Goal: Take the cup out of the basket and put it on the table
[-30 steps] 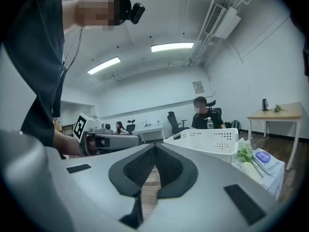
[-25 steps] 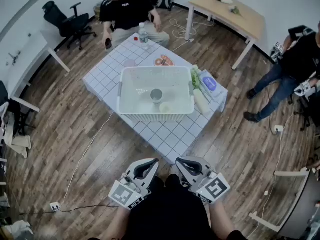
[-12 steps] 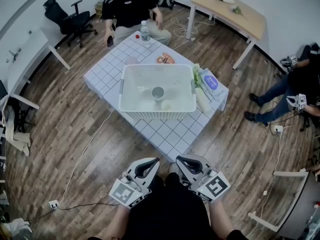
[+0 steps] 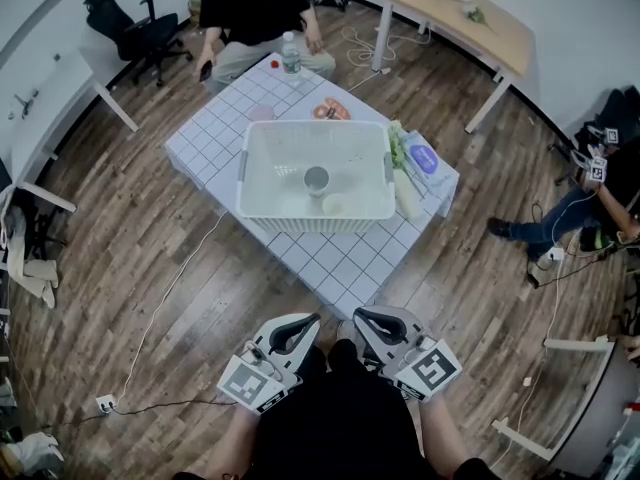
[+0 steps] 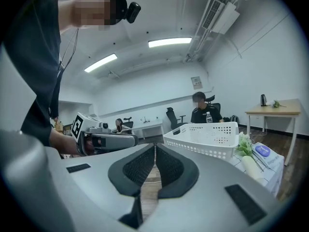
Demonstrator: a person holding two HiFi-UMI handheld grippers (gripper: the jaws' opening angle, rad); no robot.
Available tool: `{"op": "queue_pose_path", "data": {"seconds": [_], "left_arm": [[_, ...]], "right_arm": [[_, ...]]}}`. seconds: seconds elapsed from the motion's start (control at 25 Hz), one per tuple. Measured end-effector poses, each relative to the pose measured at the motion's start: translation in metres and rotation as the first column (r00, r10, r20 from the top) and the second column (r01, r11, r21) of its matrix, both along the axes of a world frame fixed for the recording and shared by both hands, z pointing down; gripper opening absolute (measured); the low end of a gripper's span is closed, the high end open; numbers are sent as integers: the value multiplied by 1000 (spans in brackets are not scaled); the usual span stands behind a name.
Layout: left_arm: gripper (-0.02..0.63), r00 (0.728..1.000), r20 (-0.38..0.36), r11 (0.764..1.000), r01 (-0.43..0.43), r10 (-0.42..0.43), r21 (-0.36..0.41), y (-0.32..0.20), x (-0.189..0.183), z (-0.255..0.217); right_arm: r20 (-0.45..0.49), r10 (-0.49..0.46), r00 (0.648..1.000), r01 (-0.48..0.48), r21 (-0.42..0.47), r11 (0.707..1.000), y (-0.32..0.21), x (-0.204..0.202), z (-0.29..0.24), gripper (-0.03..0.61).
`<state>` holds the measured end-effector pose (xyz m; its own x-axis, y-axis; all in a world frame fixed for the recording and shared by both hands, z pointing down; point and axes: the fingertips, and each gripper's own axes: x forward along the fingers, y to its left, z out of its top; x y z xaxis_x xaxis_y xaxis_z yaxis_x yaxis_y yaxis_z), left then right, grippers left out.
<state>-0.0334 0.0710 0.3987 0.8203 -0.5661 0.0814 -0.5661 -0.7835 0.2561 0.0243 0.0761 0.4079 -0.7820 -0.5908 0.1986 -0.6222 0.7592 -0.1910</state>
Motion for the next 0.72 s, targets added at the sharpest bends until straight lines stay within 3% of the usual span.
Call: {"op": "queue_pose_path", "data": {"seconds": [0.72], "left_arm": [[9, 999, 8, 999, -32, 32, -23, -18, 3, 17]], "right_arm": [[-70, -53, 996, 54, 18, 998, -39, -5, 3, 26]]}}
